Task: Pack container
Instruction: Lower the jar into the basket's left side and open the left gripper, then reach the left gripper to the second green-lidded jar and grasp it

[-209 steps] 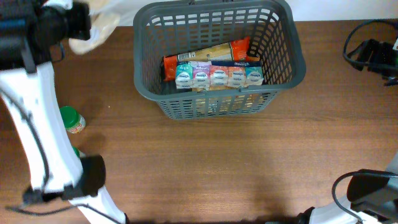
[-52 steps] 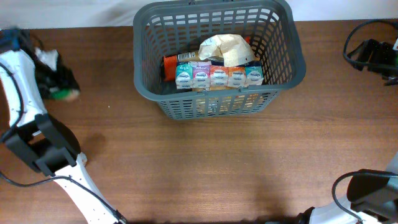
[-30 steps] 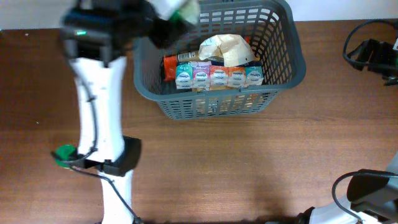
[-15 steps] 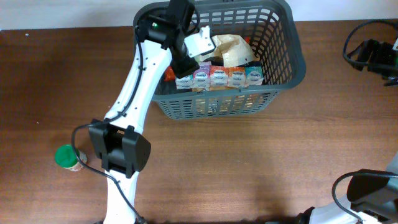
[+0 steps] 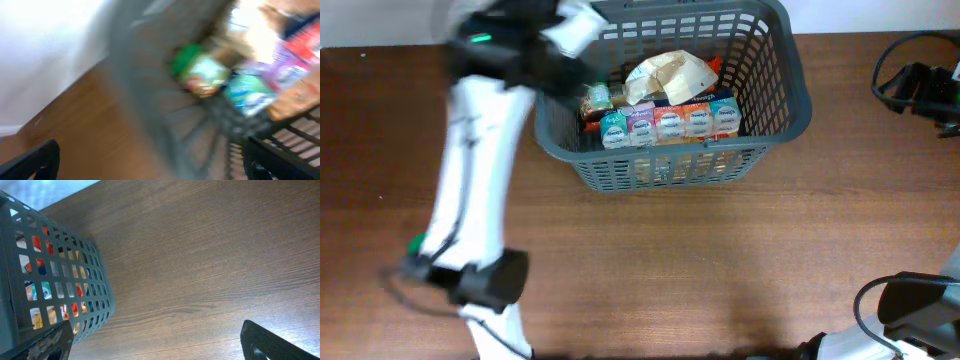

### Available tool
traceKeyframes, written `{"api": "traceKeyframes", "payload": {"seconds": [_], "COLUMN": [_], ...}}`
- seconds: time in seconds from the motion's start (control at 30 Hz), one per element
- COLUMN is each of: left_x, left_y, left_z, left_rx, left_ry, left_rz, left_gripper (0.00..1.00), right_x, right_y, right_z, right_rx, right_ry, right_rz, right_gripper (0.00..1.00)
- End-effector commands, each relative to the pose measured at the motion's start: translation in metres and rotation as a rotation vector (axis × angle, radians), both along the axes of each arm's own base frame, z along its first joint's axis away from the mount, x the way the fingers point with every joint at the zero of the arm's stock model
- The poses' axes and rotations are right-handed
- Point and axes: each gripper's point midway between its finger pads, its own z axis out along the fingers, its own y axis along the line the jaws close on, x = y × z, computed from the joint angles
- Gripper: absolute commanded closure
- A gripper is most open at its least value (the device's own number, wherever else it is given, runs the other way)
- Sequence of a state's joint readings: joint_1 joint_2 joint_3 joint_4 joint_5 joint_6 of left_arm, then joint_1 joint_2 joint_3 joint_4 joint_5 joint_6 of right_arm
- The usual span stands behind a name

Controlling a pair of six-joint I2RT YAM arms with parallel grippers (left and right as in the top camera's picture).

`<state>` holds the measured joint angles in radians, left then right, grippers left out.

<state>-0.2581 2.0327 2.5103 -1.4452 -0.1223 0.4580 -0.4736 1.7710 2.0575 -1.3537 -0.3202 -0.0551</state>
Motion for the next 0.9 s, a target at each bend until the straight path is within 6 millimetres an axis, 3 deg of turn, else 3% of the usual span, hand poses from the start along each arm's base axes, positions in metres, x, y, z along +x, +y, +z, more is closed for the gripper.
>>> {"api": "traceKeyframes", "payload": {"seconds": [0.0, 0.07, 0.13, 0.23, 0.37, 0.47, 0.63, 0.73, 0.87], "left_x": [-0.022, -0.031, -0.046, -0.070, -0.090, -0.105, -0.143, -0.154, -0.173], "left_y": [0.094, 0.130, 0.167, 0.204, 0.242, 0.250, 0.245, 0.250, 0.265], "left_z": [0.068, 0.076, 0.069, 0.032, -0.045, -0.099, -0.178, -0.204, -0.222], "left_rx": [-0.124, -0.191, -0.262, -0.380, -0.470, -0.483, -0.422, -0.373, -0.266], "left_ry": [-0.166, -0.186, -0.147, 0.030, 0.306, 0.493, 0.761, 0.797, 0.833], "left_rz": [0.341, 0.474, 0.604, 0.725, 0.876, 0.941, 1.000, 1.019, 1.053], "left_gripper": [0.01, 0.01, 0.01, 0.01, 0.01, 0.01, 0.01, 0.01, 0.03], "right_x": [-0.001, -0.001, -0.001, -0.001, -0.001, -0.001, -0.001, -0.001, -0.001], "right_y": [0.001, 0.001, 0.001, 0.001, 0.001, 0.001, 0.001, 0.001, 0.001], "right_z": [0.002, 0.002, 0.002, 0.002, 0.002, 0.002, 0.002, 0.002, 0.002], "right_rx": [0.010, 0.010, 0.010, 0.010, 0.010, 0.010, 0.010, 0.010, 0.010], "right_ry": [-0.008, -0.008, -0.008, -0.008, -0.008, -0.008, -0.008, -0.008, -0.008], "right_rz": [-0.003, -0.003, -0.002, -0.003, -0.003, -0.003, -0.003, -0.003, -0.002], "right_gripper": [0.01, 0.01, 0.01, 0.01, 0.01, 0.01, 0.01, 0.01, 0.01]}}
